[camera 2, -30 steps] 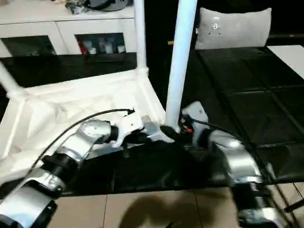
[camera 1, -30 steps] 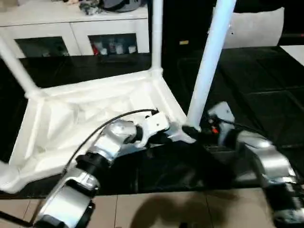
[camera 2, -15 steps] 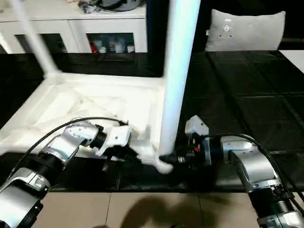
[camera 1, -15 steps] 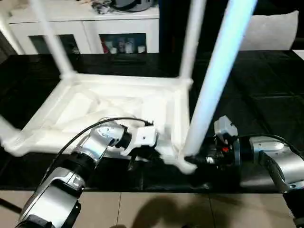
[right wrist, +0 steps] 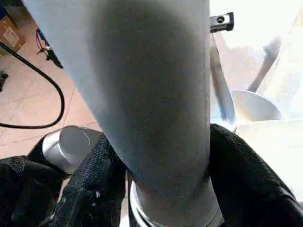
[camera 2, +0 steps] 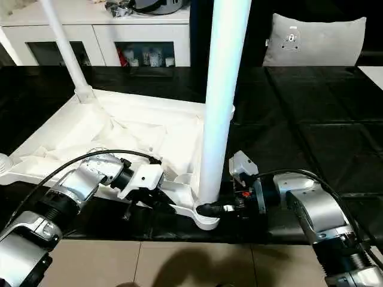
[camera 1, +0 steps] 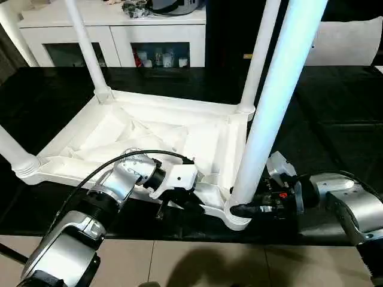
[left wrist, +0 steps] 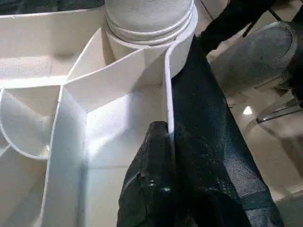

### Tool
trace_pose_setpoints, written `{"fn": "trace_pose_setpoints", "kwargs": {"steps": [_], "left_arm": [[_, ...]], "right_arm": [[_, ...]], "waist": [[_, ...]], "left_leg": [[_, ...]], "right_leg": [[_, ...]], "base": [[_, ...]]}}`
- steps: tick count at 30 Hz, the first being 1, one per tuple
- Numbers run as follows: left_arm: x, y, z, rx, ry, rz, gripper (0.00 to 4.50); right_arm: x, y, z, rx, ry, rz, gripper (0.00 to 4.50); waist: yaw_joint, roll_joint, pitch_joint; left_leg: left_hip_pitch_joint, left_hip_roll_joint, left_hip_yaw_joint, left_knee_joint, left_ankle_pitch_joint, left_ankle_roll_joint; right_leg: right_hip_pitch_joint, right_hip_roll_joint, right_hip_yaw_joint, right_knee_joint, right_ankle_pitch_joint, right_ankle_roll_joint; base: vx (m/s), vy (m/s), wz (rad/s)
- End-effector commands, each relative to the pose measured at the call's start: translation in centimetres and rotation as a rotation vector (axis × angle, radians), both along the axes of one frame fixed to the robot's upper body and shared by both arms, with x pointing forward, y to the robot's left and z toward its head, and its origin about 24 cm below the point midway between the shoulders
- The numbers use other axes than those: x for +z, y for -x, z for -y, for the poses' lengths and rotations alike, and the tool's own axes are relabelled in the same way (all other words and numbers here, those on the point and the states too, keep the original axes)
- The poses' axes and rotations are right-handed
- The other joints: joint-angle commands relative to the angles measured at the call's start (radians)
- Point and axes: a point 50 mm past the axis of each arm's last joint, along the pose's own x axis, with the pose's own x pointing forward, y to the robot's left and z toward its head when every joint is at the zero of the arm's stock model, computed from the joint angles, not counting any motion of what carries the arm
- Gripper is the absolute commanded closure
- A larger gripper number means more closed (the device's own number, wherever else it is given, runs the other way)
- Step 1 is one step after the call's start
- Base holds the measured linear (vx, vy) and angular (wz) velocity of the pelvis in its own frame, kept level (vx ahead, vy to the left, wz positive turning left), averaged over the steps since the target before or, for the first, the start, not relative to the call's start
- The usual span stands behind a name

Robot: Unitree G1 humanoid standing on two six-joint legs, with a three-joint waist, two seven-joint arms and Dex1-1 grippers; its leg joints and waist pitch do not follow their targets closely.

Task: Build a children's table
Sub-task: Rotate leg to tighten

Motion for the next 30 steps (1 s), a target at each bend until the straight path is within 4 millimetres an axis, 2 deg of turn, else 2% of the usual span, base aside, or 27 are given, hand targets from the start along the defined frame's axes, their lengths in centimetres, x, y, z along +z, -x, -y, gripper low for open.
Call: {"fn": "trace_pose_setpoints", "kwargs": {"steps": [1, 3, 6, 8, 10, 11, 12, 13, 14, 15, 16, 17, 20, 21, 22, 24, 26, 30], "left_arm": [[0.4, 0.2, 0.9, -0.041, 0.015, -0.006, 4.50], [0.6, -0.1, 1.1, 0.020, 0.036, -0.013, 4.50], [0.7, -0.8, 1.6, 0.121, 0.050, -0.009, 4.50], [0.6, -1.5, 2.2, 0.232, 0.048, 0.013, 4.50], [0.7, -1.8, 2.5, 0.274, 0.053, 0.016, 4.50], [0.8, -2.2, 3.2, 0.347, 0.070, 0.021, 4.50], [0.9, -2.3, 3.6, 0.385, 0.079, 0.019, 4.50], [1.0, -2.6, 4.1, 0.433, 0.090, 0.017, 4.50], [1.0, -2.6, 4.3, 0.443, 0.092, 0.016, 4.50], [1.0, -2.8, 4.7, 0.481, 0.094, 0.029, 4.50], [1.0, -2.8, 4.7, 0.483, 0.094, 0.029, 4.50], [0.9, -3.1, 5.5, 0.550, 0.101, 0.047, 4.50], [0.8, -3.1, 6.5, 0.600, 0.101, 0.069, 4.50], [0.8, -3.1, 6.5, 0.601, 0.101, 0.070, 4.50], [0.8, -3.1, 6.6, 0.607, 0.096, 0.078, 4.50], [0.7, -3.1, 6.6, 0.605, 0.088, 0.088, 4.50], [0.7, -3.2, 6.3, 0.607, 0.085, 0.099, 4.50], [0.5, -3.3, 5.5, 0.584, 0.063, 0.136, 4.50]], "right_arm": [[-0.1, 0.2, -0.7, -0.011, -0.056, -0.030, 2.37], [-0.2, -0.3, -0.7, -0.084, -0.054, -0.023, 2.37], [-0.5, -1.6, -1.2, -0.248, -0.031, 0.020, 2.38], [-1.0, -2.9, -1.8, -0.426, 0.008, 0.039, 2.42], [-1.3, -3.3, -2.2, -0.488, 0.024, 0.042, 2.44], [-1.6, -3.9, -2.8, -0.592, 0.036, 0.035, 2.44], [-1.8, -4.3, -3.1, -0.655, 0.042, 0.037, 2.46], [-2.0, -4.9, -3.5, -0.745, 0.066, 0.056, 2.48], [-2.0, -5.0, -3.6, -0.764, 0.073, 0.062, 2.48], [-2.2, -5.5, -3.8, -0.830, 0.093, 0.081, 2.48], [-2.2, -5.6, -3.8, -0.834, 0.094, 0.082, 2.48], [-2.3, -6.3, -4.3, -0.933, 0.108, 0.114, 2.48], [-2.0, -6.8, -5.1, -0.991, 0.062, 0.138, 2.48], [-2.0, -6.8, -5.1, -0.991, 0.061, 0.139, 2.16], [-1.9, -6.8, -5.2, -0.993, 0.052, 0.141, 2.16], [-1.6, -6.7, -5.4, -0.972, 0.034, 0.153, 1.82], [-1.5, -6.4, -5.2, -0.943, 0.015, 0.152, 1.74], [-1.4, -5.7, -4.5, -0.876, -0.014, 0.139, 1.33]], "waist": [[-0.005, -0.022, -0.066], [-0.007, -0.022, -0.066], [-0.013, -0.023, -0.061], [-0.033, -0.022, -0.057], [-0.054, -0.023, -0.056], [-0.066, -0.021, -0.057], [-0.071, -0.021, -0.057], [-0.083, -0.022, -0.058], [-0.095, -0.021, -0.059], [-0.099, -0.022, -0.059], [-0.111, -0.018, -0.060], [-0.116, -0.017, -0.064], [-0.122, -0.018, -0.067], [-0.124, -0.017, -0.067], [-0.122, -0.018, -0.068], [-0.120, -0.019, -0.069], [-0.117, -0.018, -0.068], [-0.109, -0.017, -0.067]], "left_leg": [[-0.011, 0.016, 0.016, -0.070, -0.138, 0.093], [-0.011, 0.014, 0.016, -0.070, -0.143, 0.088], [-0.007, 0.008, 0.017, -0.070, -0.169, 0.069], [-0.009, 0.002, 0.013, -0.072, -0.194, 0.042], [-0.013, -0.004, 0.011, -0.070, -0.213, 0.035], [-0.012, -0.005, 0.009, -0.068, -0.223, 0.039], [-0.018, -0.005, 0.008, -0.068, -0.220, 0.041], [-0.017, -0.006, 0.008, -0.067, -0.220, 0.034], [-0.017, -0.009, 0.006, -0.065, -0.225, 0.035], [-0.017, -0.010, 0.007, -0.064, -0.228, 0.041], [-0.022, -0.010, 0.006, -0.063, -0.221, 0.048], [-0.022, -0.009, 0.006, -0.063, -0.206, 0.056], [-0.025, -0.008, 0.007, -0.063, -0.171, 0.076], [-0.025, -0.006, 0.008, -0.063, -0.168, 0.081], [-0.026, -0.005, 0.007, -0.063, -0.155, 0.091], [-0.027, -0.003, 0.006, -0.064, -0.137, 0.106], [-0.024, -0.001, 0.008, -0.064, -0.143, 0.115], [-0.021, 0.000, 0.009, -0.065, -0.151, 0.118]], "right_leg": [[0.068, -0.038, 0.052, -0.073, -0.371, -0.136], [0.068, -0.038, 0.051, -0.075, -0.380, -0.133], [0.064, -0.037, 0.046, -0.085, -0.453, -0.106], [0.063, -0.033, 0.038, -0.092, -0.505, -0.078], [0.065, -0.031, 0.032, -0.101, -0.538, -0.053], [0.065, -0.032, 0.031, -0.102, -0.541, -0.052], [0.066, -0.031, 0.031, -0.100, -0.534, -0.053], [0.062, -0.032, 0.029, -0.100, -0.530, -0.058], [0.063, -0.032, 0.025, -0.105, -0.542, -0.054], [0.063, -0.032, 0.024, -0.107, -0.543, -0.052], [0.065, -0.031, 0.026, -0.104, -0.521, -0.061], [0.067, -0.031, 0.027, -0.101, -0.489, -0.070], [0.070, -0.031, 0.030, -0.094, -0.424, -0.102], [0.069, -0.032, 0.033, -0.094, -0.412, -0.108], [0.072, -0.032, 0.033, -0.090, -0.388, -0.118], [0.075, -0.032, 0.036, -0.084, -0.351, -0.132], [0.075, -0.032, 0.038, -0.082, -0.337, -0.147], [0.076, -0.031, 0.040, -0.083, -0.338, -0.149]], "base": [[0.000, 0.000, 0.00], [0.000, 0.000, 0.00], [0.000, 0.000, 0.00], [0.000, 0.000, 0.00], [0.000, 0.000, 0.00], [0.000, 0.000, 0.00], [0.000, 0.000, 0.00], [0.000, 0.000, 0.00], [0.000, 0.000, 0.00], [0.000, 0.000, 0.00], [0.000, 0.000, 0.00], [0.000, 0.000, 0.00], [0.000, 0.000, 0.00], [0.000, 0.000, 0.00], [0.000, 0.000, 0.00], [0.000, 0.000, 0.00], [0.000, 0.000, 0.00], [0.000, 0.000, 0.00]]}}
